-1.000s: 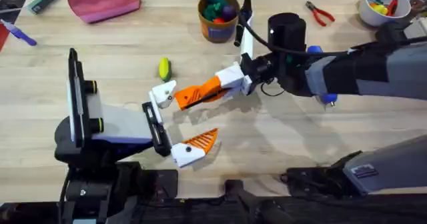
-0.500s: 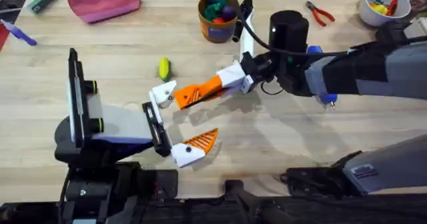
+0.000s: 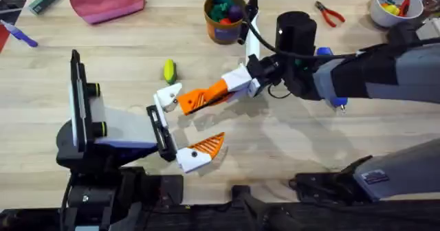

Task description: Pick up the gripper from the table and insert it into the empty holder that is missing its gripper. Then pick up a screw, insert it into the mounting hole, and use the screwdriver to tighten it. Finally, clean up the table by picking up the vegetable and placing it into the bucket.

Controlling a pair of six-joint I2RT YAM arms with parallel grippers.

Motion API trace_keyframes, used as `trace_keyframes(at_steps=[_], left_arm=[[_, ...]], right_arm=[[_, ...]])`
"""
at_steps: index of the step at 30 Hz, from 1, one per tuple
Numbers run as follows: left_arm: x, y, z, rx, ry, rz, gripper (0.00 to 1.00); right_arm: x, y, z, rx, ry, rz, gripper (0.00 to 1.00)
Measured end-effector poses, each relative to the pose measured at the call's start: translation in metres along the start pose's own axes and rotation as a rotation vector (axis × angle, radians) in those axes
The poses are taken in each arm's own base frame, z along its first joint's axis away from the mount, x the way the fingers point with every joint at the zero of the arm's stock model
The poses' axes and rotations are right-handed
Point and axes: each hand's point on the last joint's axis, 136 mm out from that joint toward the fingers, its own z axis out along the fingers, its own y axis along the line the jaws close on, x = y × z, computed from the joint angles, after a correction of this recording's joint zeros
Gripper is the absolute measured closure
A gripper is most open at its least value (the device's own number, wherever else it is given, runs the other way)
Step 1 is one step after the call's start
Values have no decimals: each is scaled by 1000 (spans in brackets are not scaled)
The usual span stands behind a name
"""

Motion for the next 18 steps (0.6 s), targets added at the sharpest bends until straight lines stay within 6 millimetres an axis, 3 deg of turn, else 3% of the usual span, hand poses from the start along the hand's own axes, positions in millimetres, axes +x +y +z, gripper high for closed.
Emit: trace_keyframes(at_steps=[18], left_arm=[[0,0,0,-1,0,1,15]], right_arm=[[-1,4,6,-1,4,5,991]])
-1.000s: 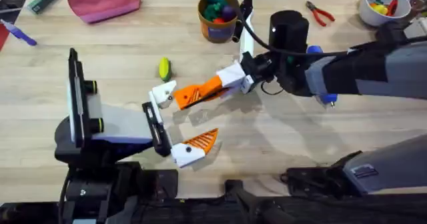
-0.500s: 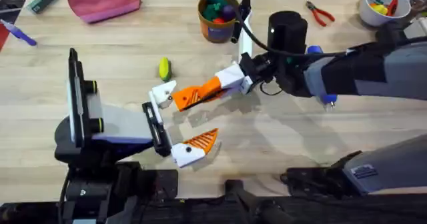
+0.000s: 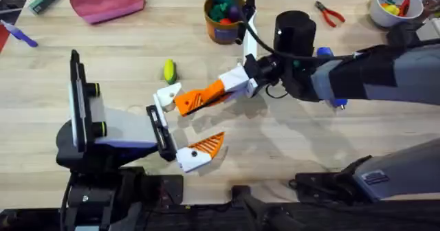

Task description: Pick up the gripper from the table and insert it into the empty holder that is missing its gripper. Then pick up a screw, insert it into the mounting hole, and use the screwdriver to tighten it. Finally, clean up the table by picking up the vegetable and placing it into the bucket.

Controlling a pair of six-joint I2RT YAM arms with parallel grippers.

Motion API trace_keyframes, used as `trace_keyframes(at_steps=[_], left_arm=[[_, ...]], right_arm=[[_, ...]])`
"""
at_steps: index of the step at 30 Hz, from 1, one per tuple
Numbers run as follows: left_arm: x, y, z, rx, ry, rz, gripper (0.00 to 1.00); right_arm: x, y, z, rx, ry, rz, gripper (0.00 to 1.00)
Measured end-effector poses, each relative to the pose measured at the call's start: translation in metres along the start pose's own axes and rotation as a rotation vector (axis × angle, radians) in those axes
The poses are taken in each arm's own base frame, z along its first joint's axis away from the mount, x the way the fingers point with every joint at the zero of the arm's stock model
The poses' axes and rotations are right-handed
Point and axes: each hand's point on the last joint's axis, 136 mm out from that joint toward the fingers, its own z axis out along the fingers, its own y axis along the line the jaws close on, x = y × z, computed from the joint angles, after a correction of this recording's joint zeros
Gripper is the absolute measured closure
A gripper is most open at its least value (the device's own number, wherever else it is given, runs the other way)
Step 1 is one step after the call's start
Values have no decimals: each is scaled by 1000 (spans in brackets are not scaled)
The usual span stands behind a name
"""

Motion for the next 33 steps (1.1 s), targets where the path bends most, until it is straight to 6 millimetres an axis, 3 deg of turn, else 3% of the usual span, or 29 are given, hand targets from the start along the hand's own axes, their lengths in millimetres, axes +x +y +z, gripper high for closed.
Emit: trace_keyframes(at_steps=[33], left_arm=[[0,0,0,-2,0,-1,15]], right_arm=[[-9,-7,2,31,-53,52,992]])
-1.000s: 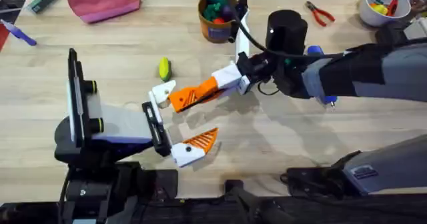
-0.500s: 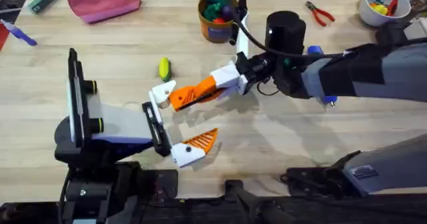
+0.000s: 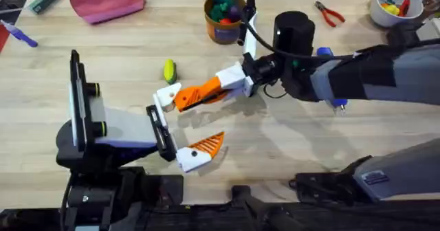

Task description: Pick up the gripper from the table and insert it into the empty holder that is missing its gripper. Then pick up a screw, insert it into the mounting hole, and use the screwdriver to tighten it. Finally, clean up the table by picking up the vegetable and placing it into the bucket.

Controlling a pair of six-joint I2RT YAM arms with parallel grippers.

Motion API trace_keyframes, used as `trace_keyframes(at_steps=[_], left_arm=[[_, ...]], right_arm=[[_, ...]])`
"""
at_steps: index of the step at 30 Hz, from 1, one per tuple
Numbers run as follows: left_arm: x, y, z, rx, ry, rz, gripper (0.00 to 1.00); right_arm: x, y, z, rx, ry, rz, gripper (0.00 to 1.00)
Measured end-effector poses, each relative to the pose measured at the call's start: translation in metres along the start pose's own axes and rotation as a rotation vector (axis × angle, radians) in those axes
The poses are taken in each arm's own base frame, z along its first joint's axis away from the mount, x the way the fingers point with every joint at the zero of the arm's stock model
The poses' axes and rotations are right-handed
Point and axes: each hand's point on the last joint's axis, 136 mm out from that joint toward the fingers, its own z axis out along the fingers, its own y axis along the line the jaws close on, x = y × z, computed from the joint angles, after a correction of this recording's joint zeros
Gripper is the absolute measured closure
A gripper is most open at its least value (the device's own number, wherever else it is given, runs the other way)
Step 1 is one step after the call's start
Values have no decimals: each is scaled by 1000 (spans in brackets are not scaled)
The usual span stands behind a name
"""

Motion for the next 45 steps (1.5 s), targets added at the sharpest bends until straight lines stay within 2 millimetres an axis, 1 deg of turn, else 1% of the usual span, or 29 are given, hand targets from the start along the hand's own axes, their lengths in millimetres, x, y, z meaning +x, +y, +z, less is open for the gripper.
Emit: trace_keyframes(at_steps=[11,21,30,45], left_arm=[[0,0,0,-1,0,-1,15],[0,1,0,-4,0,4,15],[0,1,0,-3,0,-1,15],[0,1,0,-7,0,1,15]], right_arm=[[-3,0,9,14,-14,-11,992],[-7,3,11,17,-21,-2,992],[-11,-1,22,14,3,5,992],[-15,1,23,11,7,-2,992]])
